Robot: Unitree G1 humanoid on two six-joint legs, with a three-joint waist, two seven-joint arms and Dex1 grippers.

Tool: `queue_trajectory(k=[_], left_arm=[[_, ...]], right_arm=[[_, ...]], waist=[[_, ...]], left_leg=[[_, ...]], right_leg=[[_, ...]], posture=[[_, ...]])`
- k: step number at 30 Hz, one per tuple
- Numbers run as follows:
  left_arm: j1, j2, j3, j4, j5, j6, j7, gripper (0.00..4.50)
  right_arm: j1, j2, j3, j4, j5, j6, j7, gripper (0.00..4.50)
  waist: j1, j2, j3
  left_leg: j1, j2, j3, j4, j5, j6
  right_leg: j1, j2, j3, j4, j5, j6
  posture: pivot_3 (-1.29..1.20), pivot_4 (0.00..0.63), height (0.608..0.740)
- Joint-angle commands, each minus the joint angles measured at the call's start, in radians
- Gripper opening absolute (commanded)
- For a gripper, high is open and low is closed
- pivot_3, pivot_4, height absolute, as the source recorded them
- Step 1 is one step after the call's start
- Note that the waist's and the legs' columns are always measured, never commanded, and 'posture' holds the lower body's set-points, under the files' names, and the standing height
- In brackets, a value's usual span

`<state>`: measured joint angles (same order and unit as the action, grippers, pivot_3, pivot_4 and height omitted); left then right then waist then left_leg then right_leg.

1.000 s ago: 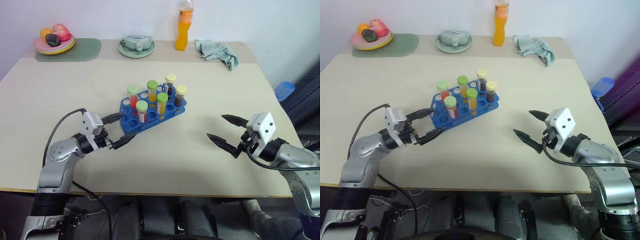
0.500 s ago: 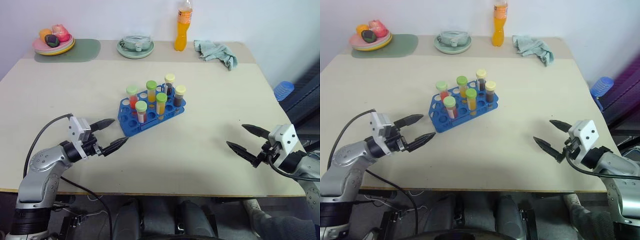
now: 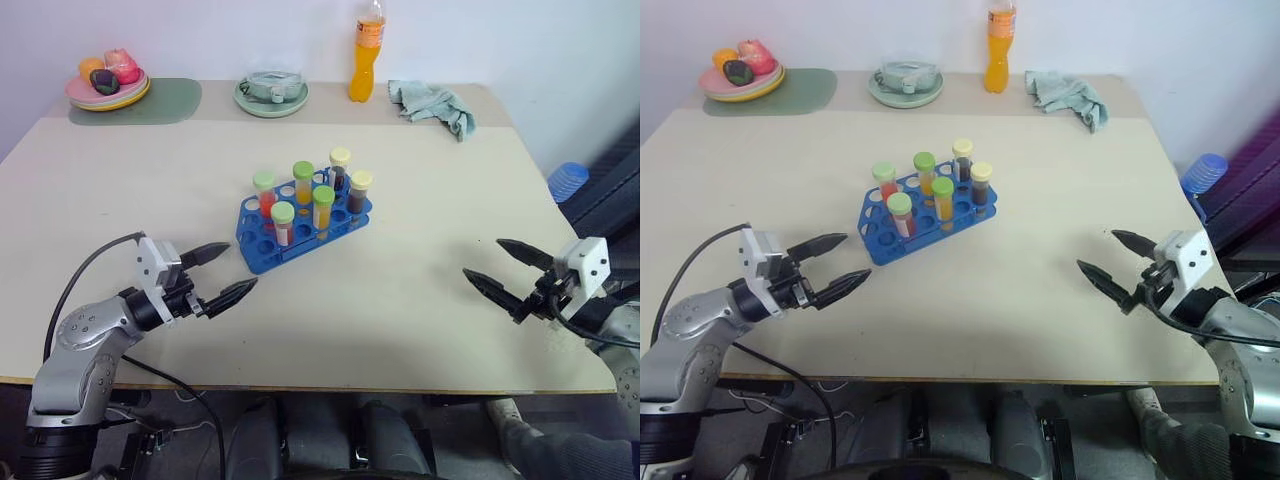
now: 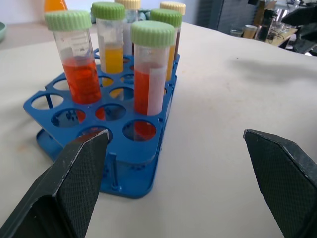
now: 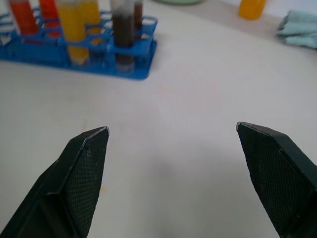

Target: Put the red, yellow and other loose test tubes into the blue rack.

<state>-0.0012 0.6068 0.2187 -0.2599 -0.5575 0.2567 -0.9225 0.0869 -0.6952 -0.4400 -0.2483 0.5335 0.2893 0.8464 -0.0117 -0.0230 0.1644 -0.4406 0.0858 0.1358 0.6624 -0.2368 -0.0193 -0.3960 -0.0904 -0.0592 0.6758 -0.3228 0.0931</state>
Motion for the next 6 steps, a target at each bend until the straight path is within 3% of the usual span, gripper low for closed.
queue_trajectory(k=[1,6], left_arm=[[0.011,-0.003,0.012,-0.045,-0.013,-0.002,0.013,4.47],[0.032,-0.004,0.012,-0.064,-0.009,-0.002,0.032,4.47]], right_arm=[[-0.007,-0.013,-0.033,-0.005,0.020,0.000,-0.001,4.22],[-0.017,-0.008,-0.021,-0.017,0.019,0.011,-0.011,4.22]], waist=[[-0.001,0.000,0.000],[-0.001,0.000,0.000]], left_leg=[[0.000,0.000,0.000,0.000,0.000,0.000],[0.000,0.000,0.000,0.000,0.000,0.000]], right_leg=[[0.000,0.000,0.000,0.000,0.000,0.000],[0.000,0.000,0.000,0.000,0.000,0.000]], posture=[[0.00,0.150,0.740],[0.00,0.150,0.740]])
